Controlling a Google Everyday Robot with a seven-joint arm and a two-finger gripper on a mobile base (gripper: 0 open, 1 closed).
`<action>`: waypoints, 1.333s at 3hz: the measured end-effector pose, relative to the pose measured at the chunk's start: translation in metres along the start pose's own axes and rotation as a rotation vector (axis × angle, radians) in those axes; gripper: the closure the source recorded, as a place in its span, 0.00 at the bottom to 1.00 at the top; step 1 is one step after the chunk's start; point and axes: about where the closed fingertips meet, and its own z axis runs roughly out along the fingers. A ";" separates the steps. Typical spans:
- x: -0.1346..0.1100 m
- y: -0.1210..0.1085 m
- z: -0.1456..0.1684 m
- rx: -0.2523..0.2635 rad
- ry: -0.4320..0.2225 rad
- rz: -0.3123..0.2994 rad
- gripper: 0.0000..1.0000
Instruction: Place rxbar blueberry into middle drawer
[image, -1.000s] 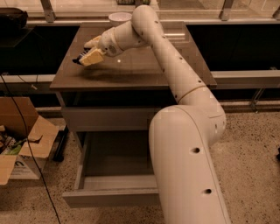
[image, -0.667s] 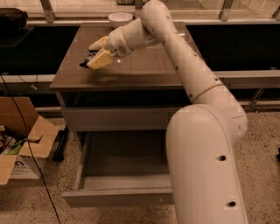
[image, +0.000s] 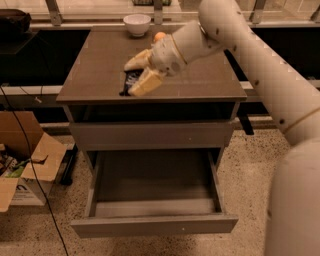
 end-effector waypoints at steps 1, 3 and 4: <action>0.014 0.075 -0.035 -0.053 0.048 -0.038 1.00; 0.152 0.188 -0.001 -0.123 0.125 0.196 1.00; 0.152 0.188 -0.001 -0.123 0.125 0.196 1.00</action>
Offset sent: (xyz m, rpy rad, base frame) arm -0.1898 -0.1479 -0.1297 -0.2251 0.1773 0.0083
